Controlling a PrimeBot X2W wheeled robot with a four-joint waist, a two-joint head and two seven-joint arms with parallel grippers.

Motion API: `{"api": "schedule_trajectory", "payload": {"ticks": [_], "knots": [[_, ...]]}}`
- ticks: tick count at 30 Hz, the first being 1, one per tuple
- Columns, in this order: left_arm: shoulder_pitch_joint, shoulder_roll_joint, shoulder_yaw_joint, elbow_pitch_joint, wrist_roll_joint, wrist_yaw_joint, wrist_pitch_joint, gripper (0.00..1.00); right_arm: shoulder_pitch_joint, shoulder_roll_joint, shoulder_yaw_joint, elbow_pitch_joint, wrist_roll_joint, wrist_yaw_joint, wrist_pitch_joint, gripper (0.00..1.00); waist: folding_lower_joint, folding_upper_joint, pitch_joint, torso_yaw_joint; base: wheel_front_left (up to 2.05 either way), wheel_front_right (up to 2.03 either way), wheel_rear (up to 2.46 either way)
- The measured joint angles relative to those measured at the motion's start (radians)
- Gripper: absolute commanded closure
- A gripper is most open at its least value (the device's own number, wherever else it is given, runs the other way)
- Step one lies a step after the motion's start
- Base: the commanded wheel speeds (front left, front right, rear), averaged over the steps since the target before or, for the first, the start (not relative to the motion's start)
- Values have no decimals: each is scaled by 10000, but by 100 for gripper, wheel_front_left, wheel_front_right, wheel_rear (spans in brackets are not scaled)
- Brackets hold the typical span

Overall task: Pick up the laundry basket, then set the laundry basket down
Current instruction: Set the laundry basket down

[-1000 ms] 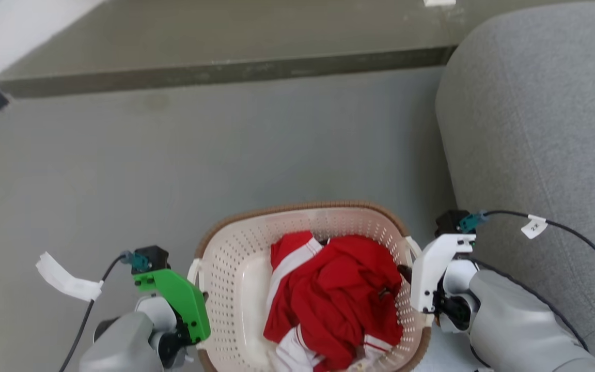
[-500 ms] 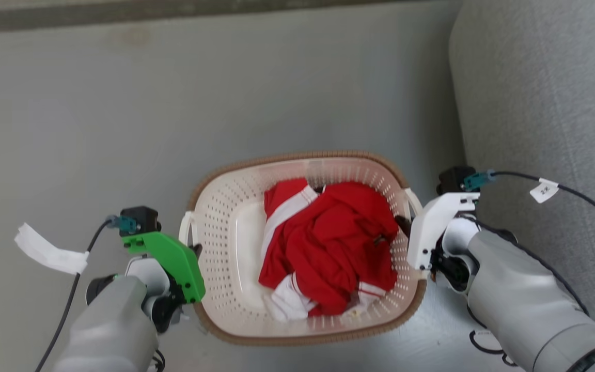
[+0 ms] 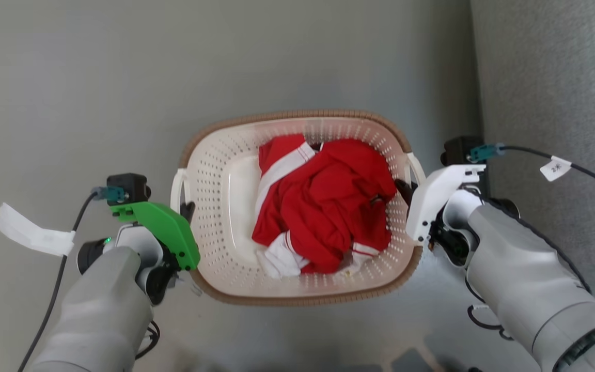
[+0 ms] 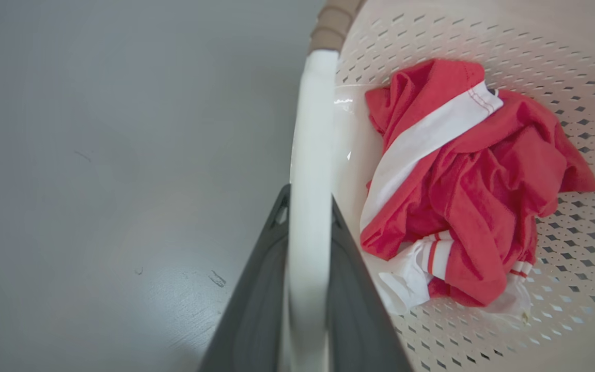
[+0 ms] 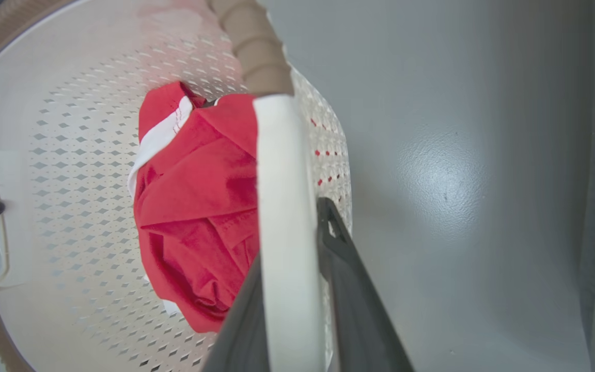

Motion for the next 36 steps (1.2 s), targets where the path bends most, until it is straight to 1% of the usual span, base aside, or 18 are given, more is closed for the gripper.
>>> {"api": "schedule_trajectory", "payload": {"ticks": [8,19,29,31,36], "knots": [[-175,56,-52,-188,23,0,-598,100,-312,-8,29,0,0,0,-470,100,0,0,863,-33,0,0,0],[-669,42,-228,-297,38,0,-1005,100,-727,-125,-46,56,2,35,-1342,100,0,0,1842,15,0,0,0],[-956,35,-353,-274,38,0,-1089,100,-924,-117,-10,207,8,44,-1595,100,1,0,2519,139,0,0,0],[-979,27,-433,-230,36,0,-1043,100,-943,-111,15,278,77,94,-1601,100,1,0,2645,163,0,0,0],[-1062,2,-516,-228,36,0,-1022,100,-943,-109,36,378,109,96,-1632,100,0,0,2806,196,0,0,0]]}}
